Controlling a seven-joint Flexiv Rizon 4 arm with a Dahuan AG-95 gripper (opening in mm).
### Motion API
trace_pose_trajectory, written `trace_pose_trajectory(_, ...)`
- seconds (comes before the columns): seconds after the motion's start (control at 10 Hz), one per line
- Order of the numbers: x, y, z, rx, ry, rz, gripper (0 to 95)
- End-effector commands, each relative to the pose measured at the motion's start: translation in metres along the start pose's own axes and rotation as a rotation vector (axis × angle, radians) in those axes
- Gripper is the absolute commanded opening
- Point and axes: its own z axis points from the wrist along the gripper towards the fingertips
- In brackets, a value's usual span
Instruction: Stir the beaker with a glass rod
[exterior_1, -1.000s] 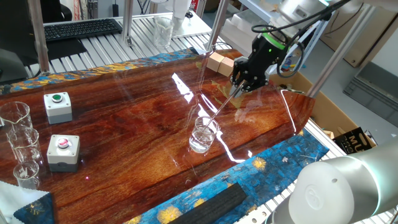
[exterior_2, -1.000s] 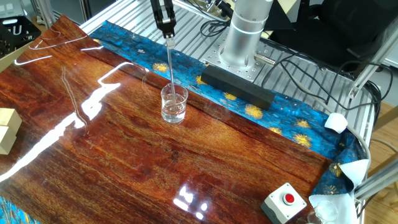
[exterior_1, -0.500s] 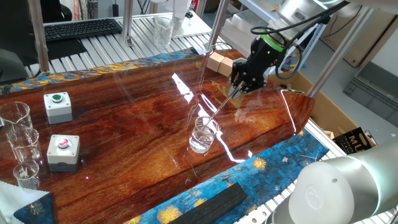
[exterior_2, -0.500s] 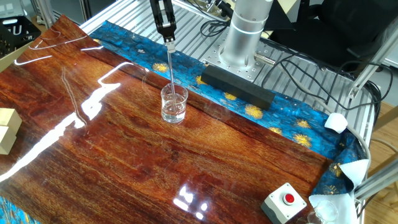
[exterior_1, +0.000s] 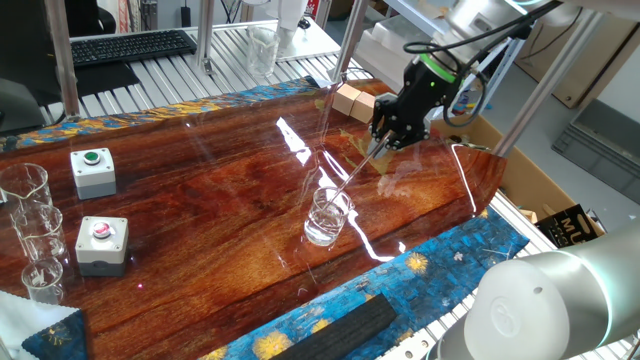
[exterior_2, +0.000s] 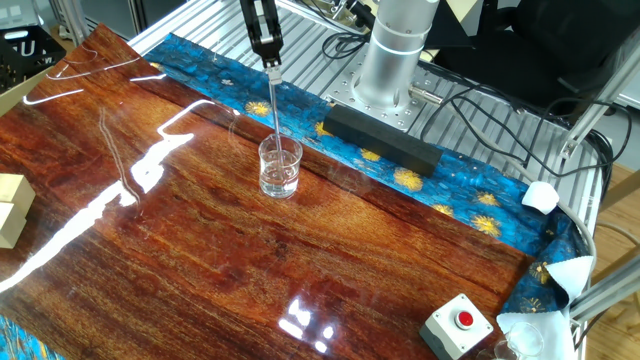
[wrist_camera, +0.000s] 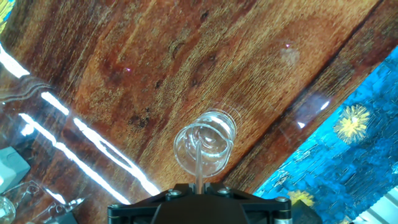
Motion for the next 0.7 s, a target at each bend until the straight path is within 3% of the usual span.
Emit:
trace_pose_trajectory(0.1,-0.0008,0.0015,-0.0004,0.003,0.001,-0.009,0.0)
trace_pose_trajectory(0.7,-0.0008,0.0015,-0.0004,0.0,-0.001,-0.08,0.0)
